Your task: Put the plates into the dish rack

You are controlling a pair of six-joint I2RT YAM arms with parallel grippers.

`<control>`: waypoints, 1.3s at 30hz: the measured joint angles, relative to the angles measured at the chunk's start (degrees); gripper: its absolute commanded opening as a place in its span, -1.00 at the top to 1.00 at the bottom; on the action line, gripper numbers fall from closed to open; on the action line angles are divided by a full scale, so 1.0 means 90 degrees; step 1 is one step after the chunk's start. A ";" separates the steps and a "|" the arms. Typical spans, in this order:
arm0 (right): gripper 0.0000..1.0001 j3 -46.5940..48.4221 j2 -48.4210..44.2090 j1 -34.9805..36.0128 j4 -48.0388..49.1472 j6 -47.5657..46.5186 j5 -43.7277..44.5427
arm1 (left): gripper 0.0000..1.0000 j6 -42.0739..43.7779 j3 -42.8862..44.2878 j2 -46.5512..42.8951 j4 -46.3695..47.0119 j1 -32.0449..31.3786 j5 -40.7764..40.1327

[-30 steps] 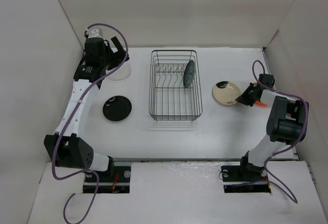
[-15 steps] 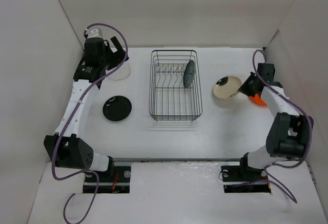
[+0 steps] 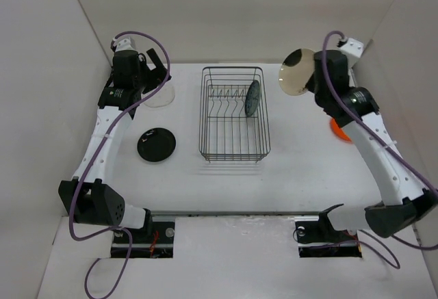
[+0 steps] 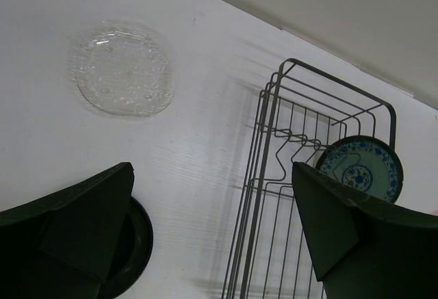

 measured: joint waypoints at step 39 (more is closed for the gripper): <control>1.00 0.4962 0.5768 0.2137 -0.2630 -0.0240 0.2868 | -1.00 -0.0515 0.0148 0.0138 -0.0670 0.0000 -0.0979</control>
